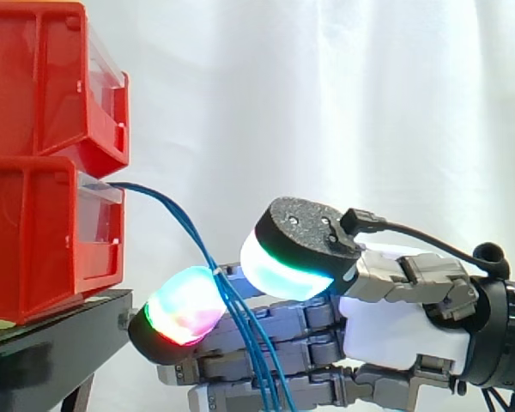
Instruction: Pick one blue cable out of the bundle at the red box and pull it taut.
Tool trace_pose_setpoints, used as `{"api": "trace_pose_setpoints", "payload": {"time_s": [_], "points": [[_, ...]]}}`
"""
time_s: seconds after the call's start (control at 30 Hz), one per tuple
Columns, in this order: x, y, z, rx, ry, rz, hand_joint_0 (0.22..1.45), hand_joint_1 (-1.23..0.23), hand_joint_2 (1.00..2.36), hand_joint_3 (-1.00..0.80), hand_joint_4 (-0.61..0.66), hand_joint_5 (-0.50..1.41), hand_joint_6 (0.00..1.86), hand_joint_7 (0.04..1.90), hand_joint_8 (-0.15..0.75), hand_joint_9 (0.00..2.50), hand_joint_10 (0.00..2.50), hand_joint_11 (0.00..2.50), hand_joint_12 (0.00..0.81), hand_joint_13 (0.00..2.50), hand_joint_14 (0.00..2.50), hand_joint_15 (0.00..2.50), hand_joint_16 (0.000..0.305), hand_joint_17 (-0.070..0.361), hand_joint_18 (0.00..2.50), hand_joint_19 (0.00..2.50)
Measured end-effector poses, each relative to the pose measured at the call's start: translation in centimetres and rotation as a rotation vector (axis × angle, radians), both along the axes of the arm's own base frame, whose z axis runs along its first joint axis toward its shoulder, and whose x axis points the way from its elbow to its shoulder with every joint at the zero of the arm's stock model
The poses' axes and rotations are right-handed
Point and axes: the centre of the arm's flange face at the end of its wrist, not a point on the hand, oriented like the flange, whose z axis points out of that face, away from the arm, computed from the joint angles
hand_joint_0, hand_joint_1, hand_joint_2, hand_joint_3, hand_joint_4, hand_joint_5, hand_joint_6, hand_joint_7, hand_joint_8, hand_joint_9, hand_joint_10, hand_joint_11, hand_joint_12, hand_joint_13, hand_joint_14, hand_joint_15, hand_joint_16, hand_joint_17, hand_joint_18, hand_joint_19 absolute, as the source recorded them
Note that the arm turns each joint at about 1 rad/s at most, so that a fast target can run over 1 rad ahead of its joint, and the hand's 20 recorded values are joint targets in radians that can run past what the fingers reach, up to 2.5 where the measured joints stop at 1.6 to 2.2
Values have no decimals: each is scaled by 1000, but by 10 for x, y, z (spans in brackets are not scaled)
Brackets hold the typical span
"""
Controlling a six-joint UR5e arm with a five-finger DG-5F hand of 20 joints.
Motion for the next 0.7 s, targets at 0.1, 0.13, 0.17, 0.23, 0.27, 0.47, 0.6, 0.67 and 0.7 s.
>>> {"api": "trace_pose_setpoints", "payload": {"time_s": [0.1,0.13,0.17,0.23,0.27,0.47,0.6,0.67,0.7], "points": [[0,0,0,1,-1,1,600,-754,1012,-231,192,-193,824,763,242,63,2,56,333,0,4,84,49,110,0,0],[0,0,1,1,-2,0,600,-750,1012,-237,190,-194,826,766,242,64,0,49,334,0,3,84,49,111,0,0],[1,0,1,2,-2,0,598,-745,1011,-250,187,-195,840,758,242,65,0,57,335,0,2,84,49,111,0,0],[1,-1,2,2,-3,0,589,-747,1010,-289,194,-193,853,761,244,72,0,64,337,0,3,82,49,111,0,9],[1,-1,2,3,-4,0,584,-748,1009,-311,190,-192,859,769,245,77,1,58,338,0,2,86,49,111,0,1],[2,-3,5,5,-8,-3,571,-748,1008,-370,210,-174,873,785,266,141,0,76,340,0,3,95,49,111,0,28],[3,-4,6,7,-10,-3,566,-728,1010,-301,215,-155,871,869,287,226,0,63,349,48,2,72,50,112,0,0],[3,-5,6,9,-11,-2,557,-725,1012,-256,216,-152,881,887,293,243,0,68,350,58,3,82,50,112,0,0],[3,-5,6,11,-12,-2,560,-718,1011,-223,215,-148,892,877,303,254,1,71,357,86,2,92,52,116,0,0]]}}
